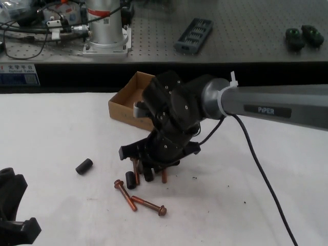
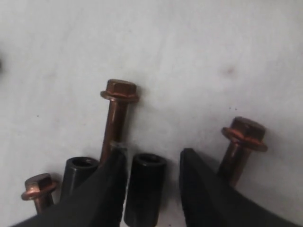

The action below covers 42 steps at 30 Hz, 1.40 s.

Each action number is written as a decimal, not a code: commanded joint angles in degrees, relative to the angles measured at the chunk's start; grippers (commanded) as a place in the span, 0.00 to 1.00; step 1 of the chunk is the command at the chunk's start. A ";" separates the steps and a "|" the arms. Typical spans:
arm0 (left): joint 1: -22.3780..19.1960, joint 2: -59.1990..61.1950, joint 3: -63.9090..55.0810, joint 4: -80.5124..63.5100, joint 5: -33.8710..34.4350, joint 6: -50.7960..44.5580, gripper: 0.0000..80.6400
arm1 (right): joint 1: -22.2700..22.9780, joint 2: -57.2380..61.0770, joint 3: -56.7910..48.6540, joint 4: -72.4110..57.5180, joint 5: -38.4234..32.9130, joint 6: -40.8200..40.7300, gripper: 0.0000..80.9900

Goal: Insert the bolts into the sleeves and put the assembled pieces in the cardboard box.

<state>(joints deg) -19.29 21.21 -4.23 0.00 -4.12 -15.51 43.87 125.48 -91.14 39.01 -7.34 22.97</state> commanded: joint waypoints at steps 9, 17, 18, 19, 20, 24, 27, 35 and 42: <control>-0.26 -0.42 -0.16 0.00 -0.69 0.44 0.01 | 0.18 2.17 -0.61 2.47 0.59 -2.25 0.07; -0.26 -0.42 -0.16 0.00 -0.69 0.98 0.01 | 0.18 0.10 -0.61 1.84 -5.16 -8.24 0.07; -0.26 -0.42 -0.16 0.00 -0.69 1.02 0.01 | 0.18 -0.82 -0.61 1.97 -5.16 -8.92 0.07; -0.26 -0.42 -0.16 0.00 -0.69 1.04 0.01 | 0.32 -1.70 -0.61 2.09 -5.15 -9.55 0.07; -0.26 -0.42 -0.16 0.00 -0.69 1.15 0.01 | 0.52 -2.83 -0.61 2.52 -5.15 -10.14 0.07; -0.26 -0.42 -0.16 0.00 -0.69 1.58 0.01 | 2.88 -8.65 2.25 1.73 -1.94 -13.02 0.07; -0.26 -0.42 -0.16 0.00 -0.69 2.15 0.01 | 5.84 -13.73 7.28 -3.06 4.53 -14.41 0.07; -0.26 -0.42 0.45 0.00 -0.69 2.14 0.01 | 10.65 -28.30 23.84 -19.09 5.98 -14.02 0.07; -0.26 -0.42 0.43 0.00 -0.69 2.28 0.01 | 10.85 -40.80 40.92 -30.39 8.11 -15.85 0.07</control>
<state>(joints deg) -19.29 21.21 -3.55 0.60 -4.12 -14.17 54.75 86.63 -54.22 13.34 0.42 8.57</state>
